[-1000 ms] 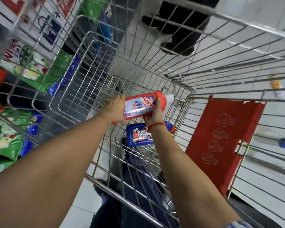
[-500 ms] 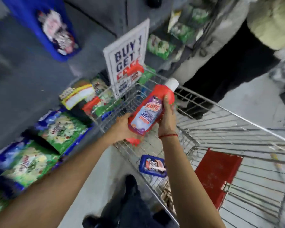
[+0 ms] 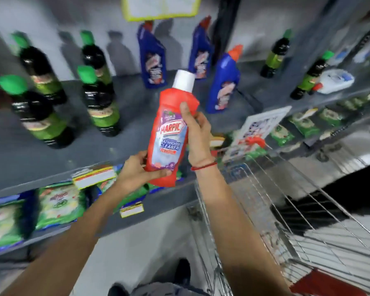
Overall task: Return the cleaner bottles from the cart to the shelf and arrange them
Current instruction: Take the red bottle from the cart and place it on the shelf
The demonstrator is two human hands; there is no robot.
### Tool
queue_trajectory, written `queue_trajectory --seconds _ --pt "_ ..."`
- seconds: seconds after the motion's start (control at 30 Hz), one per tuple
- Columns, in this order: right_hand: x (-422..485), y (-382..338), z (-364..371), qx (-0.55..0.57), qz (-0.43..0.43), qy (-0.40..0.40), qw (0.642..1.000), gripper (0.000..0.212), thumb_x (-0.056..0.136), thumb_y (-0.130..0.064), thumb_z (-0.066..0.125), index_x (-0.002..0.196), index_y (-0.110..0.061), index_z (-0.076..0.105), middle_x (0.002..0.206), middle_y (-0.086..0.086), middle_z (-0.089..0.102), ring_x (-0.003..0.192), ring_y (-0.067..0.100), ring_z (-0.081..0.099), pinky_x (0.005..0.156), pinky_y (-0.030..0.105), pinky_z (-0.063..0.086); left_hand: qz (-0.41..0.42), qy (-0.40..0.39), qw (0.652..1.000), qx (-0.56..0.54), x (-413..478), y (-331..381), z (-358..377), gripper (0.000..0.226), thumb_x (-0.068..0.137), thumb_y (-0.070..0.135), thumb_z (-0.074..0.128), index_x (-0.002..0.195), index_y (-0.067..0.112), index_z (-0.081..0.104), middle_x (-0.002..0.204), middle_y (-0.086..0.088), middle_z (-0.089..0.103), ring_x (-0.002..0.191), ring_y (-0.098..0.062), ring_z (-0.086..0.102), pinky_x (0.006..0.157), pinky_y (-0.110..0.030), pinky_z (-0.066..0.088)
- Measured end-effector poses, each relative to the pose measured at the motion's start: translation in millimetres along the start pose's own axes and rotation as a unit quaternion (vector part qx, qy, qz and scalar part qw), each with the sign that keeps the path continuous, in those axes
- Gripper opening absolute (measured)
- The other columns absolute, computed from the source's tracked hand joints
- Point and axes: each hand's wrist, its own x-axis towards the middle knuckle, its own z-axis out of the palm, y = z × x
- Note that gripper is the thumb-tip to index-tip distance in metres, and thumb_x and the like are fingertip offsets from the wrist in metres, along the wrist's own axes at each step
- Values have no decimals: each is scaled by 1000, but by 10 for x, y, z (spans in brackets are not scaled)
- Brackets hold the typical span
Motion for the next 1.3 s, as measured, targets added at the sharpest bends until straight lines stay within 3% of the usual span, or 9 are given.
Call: queue_trajectory --seconds 0.07,0.23,0.33,0.57,0.7,0.83,1.0,1.17,1.3 --pt "-171 166 484 -17 9 -69 997 21 83 -14 67 70 -13 51 53 -9 65 52 0 61 53 15 50 -14 59 998 -10 -240 -135 -430 52 57 8 87 104 12 64 96 -4 72 80 -13 66 69 -15 55" --pt "-667 542 1595 -103 -5 -202 974 17 79 -18 71 73 -18 56 74 2 65 67 7 62 68 24 52 -23 187 982 -17 -832 -378 -1400 46 57 3 85 97 15 65 95 -8 71 64 7 65 60 -10 53" --pt "-918 706 2168 -124 -30 -274 953 18 80 -16 70 73 -23 54 74 -3 65 65 1 60 66 19 50 -19 256 967 -2 -1103 -472 -1925 47 55 3 86 97 9 65 97 -10 72 69 -1 66 66 -15 56" --pt "-1212 974 3163 -116 -48 -394 911 14 83 -17 66 87 -25 55 89 -2 67 80 8 65 80 25 54 -3 372 928 18 -1277 -668 -2842 46 52 13 89 92 18 65 88 0 70 61 13 62 60 -7 52" --pt "-1167 1136 3456 -121 -31 -430 894 15 87 -17 62 99 -21 55 97 -5 67 80 -2 67 73 14 53 6 409 912 31 -1202 -757 -3151 50 51 21 89 95 14 66 86 2 70 69 8 61 60 -3 49" --pt "-1068 1298 3614 -145 -22 -446 883 31 88 -17 60 117 -14 49 118 7 63 95 6 63 79 14 53 -10 424 905 41 -1045 -862 -3347 55 50 19 90 98 11 65 86 2 68 68 8 57 54 4 39" --pt "-969 1408 3640 -150 -5 -436 887 41 89 -19 59 127 -10 45 122 4 59 95 -3 61 73 9 50 -16 406 912 61 -937 -997 -3474 59 52 21 89 103 11 63 94 0 69 75 -8 63 65 -8 46" --pt "-971 1431 3582 -172 -10 -437 883 42 88 -23 60 126 -12 45 126 9 60 96 0 61 74 11 52 -17 406 910 80 -910 -1041 -3487 59 52 25 89 103 13 62 92 4 67 71 5 57 57 2 40" --pt "-994 1354 3367 -200 -48 -409 889 39 86 -23 64 120 -10 50 121 13 64 101 12 62 88 21 52 -47 427 900 74 -949 -1028 -3374 57 56 29 87 103 14 60 97 0 68 79 -9 60 71 -20 46"
